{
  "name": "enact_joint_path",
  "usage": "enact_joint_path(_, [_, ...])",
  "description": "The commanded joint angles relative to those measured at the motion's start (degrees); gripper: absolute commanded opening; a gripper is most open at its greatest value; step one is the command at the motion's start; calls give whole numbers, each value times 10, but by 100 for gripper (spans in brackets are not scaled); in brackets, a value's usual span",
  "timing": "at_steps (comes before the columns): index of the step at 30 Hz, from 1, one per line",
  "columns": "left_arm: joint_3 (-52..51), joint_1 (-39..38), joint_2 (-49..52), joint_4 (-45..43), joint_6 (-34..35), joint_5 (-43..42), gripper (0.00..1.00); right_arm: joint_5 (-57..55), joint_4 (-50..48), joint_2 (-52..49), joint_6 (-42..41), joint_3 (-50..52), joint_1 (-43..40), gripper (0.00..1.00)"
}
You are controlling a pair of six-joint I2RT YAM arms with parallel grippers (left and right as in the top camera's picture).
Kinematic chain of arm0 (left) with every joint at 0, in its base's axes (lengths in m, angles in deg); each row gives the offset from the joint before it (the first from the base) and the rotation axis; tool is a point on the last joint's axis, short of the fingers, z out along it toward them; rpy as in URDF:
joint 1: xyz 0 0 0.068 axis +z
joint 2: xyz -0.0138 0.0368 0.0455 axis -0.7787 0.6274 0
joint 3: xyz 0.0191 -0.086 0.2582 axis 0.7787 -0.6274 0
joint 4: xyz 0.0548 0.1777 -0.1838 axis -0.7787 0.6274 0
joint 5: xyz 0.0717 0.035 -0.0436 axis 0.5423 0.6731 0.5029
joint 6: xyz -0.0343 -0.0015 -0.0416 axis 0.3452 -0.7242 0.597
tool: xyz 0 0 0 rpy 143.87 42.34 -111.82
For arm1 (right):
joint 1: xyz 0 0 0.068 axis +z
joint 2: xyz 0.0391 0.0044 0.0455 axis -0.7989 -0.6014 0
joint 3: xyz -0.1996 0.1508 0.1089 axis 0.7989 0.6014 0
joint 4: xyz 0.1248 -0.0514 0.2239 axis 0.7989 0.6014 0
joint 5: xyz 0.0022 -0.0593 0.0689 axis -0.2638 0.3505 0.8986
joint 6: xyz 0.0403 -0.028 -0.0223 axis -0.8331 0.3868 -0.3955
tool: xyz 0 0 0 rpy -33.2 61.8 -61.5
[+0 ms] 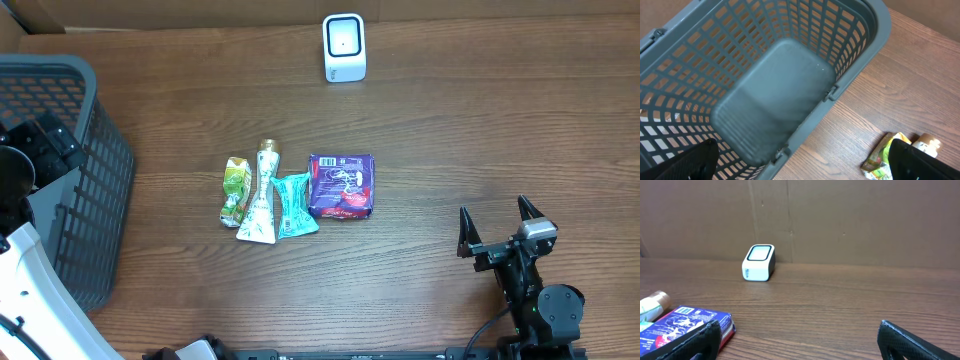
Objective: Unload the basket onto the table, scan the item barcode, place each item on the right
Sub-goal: 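Open the left gripper and withdraw it beside the basket, then move the right gripper left toward the purple Carefree pack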
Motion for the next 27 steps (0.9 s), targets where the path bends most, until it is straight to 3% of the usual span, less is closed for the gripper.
enact_joint_path(1, [6,1,0,-1,8,5,99,3,-3,7,-2,6,2,100])
enact_joint_path(22, [6,1,0,-1,8,5,100,4,-34,7,-2,6,2,100])
enact_joint_path(27, [6,1,0,-1,8,5,100,76,-68,7,-2,6,2,100])
